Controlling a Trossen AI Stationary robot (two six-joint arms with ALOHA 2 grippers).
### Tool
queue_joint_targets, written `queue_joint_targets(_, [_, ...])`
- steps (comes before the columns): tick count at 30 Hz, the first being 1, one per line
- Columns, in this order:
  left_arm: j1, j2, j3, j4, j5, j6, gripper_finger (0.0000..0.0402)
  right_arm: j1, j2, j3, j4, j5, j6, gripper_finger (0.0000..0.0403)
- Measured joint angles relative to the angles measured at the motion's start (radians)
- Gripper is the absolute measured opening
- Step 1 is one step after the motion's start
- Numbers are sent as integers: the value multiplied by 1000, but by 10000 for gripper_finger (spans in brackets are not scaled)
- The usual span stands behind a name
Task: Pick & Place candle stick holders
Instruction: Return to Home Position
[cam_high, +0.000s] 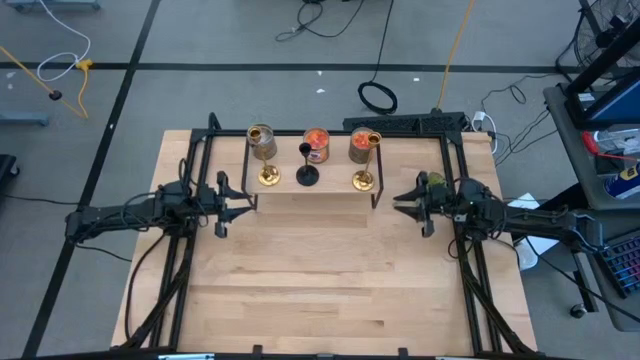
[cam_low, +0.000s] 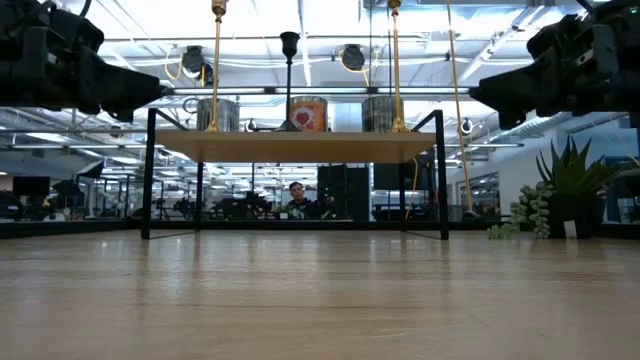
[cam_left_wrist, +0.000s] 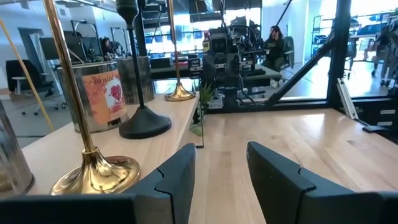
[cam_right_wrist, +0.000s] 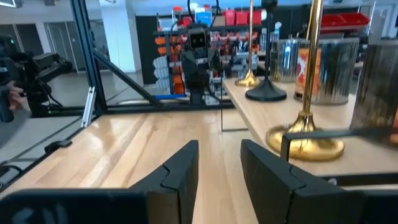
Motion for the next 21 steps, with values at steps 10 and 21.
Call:
queue_joint_targets(10, [0,0,0,0,0,-3,154,0,-1,-1,-14,0,96,118])
queue_joint_targets(21, [0,0,0,1,-1,-3,154,0,-55,-1,-85,-41,133,119])
